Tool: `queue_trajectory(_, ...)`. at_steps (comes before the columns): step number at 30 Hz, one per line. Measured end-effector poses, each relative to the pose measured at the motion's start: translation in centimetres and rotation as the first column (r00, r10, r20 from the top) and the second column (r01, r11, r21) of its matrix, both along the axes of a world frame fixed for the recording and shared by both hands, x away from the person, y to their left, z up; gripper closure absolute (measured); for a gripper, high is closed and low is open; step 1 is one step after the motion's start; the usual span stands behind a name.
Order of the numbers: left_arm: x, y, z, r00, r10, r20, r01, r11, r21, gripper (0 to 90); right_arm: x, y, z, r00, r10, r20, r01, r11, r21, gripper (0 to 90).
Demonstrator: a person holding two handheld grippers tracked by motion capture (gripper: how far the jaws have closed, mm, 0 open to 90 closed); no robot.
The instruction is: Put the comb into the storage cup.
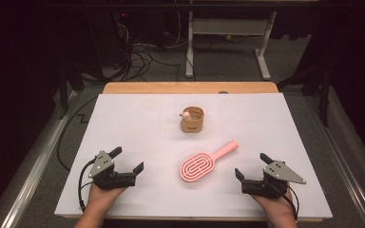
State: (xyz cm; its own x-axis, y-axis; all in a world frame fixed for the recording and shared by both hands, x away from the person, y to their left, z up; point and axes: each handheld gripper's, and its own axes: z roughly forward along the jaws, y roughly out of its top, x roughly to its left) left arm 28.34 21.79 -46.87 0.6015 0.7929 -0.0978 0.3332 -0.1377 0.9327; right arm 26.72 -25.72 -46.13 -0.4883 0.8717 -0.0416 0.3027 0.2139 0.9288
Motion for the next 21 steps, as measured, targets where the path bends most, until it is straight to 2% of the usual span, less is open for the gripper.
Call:
queue_trajectory(3,-0.06,0.19,0.14,0.9999,-0.001,0.016,0.001,0.9999,-0.016,0.3,-0.01,0.03,-0.07,1.0000,0.000,-0.003,0.000,1.0000,0.000,0.2)
queue_trajectory(4,-0.05,0.19,0.11,1.0000,-0.003,0.008,0.003,0.9998,-0.020,0.3,-0.02,0.02,-0.08,1.0000,0.001,-0.006,-0.001,1.0000,0.001,0.2)
queue_trajectory(8,-0.09,0.12,-0.04,1.0000,-0.001,0.005,0.001,1.0000,0.000,0.3,-0.10,0.04,-0.02,1.0000,-0.002,-0.005,0.002,1.0000,0.006,0.3)
queue_trajectory(11,-0.18,0.19,-0.15,0.9996,0.007,0.026,-0.007,0.9999,-0.011,0.3,-0.11,0.09,0.03,1.0000,0.000,-0.002,0.000,1.0000,0.000,0.7)
queue_trajectory(13,-0.20,0.23,-0.22,0.9997,0.006,0.026,-0.006,0.9999,-0.014,0.3,-0.11,0.09,0.05,1.0000,0.002,-0.001,-0.002,1.0000,0.003,1.3)
queue_trajectory(19,-0.13,0.32,-0.49,0.9993,0.007,0.038,-0.006,0.9996,-0.029,0.0,-0.18,0.12,0.13,1.0000,0.002,0.001,-0.002,1.0000,0.006,8.1)
queue_trajectory(21,-0.15,0.26,-0.53,0.9987,0.008,0.050,-0.007,0.9998,-0.020,0.0,-0.33,0.02,0.29,1.0000,-0.002,0.009,0.002,0.9999,0.010,16.7)
